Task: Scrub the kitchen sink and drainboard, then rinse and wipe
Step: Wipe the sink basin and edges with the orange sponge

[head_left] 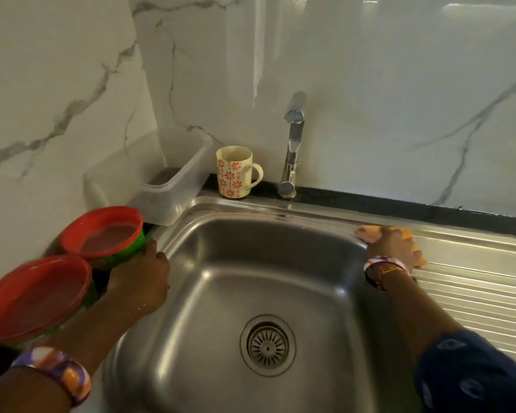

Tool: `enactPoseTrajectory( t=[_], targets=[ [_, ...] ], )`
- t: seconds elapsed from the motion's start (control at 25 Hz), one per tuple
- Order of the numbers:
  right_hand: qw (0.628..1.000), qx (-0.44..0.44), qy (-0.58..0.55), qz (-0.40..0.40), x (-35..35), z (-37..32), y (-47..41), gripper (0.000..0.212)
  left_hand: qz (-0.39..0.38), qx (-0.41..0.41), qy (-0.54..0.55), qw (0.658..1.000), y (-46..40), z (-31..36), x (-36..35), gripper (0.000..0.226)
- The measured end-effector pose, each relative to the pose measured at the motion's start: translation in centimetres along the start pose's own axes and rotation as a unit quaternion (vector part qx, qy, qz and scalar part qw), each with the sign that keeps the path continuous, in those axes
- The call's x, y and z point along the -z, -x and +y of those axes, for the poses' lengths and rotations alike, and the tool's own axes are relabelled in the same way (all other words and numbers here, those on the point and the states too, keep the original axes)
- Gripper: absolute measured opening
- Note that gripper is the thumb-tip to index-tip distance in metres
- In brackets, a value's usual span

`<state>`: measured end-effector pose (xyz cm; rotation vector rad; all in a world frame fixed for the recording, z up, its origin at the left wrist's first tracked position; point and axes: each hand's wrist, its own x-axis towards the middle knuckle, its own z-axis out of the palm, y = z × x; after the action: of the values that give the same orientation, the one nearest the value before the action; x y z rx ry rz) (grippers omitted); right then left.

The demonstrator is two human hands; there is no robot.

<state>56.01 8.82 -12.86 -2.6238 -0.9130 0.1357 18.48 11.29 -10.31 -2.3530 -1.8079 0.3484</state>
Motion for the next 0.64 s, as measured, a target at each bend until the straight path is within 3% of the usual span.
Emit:
enactPoseTrajectory(
  t=[0.24, 0.44, 0.64],
  targets=[
    [0.998, 0.054, -0.024, -0.004, -3.5, -3.8, 1.8, 0.060, 0.073, -0.013, -0.102, 0.992, -0.9, 1.0, -0.6, 0.035],
    [0.991, 0.103, -0.089, 0.007, -6.4, -8.3, 3.8, 0.062, 0.042, 0.030, -0.080, 0.995, -1.0, 1.2, 0.1, 0.026],
    [0.972, 0.202, -0.115, -0.015, -9.6, -13.2, 6.2, 0.064, 0.050, -0.005, -0.110, 0.993, -1.4, 0.7, -1.0, 0.029]
  ],
)
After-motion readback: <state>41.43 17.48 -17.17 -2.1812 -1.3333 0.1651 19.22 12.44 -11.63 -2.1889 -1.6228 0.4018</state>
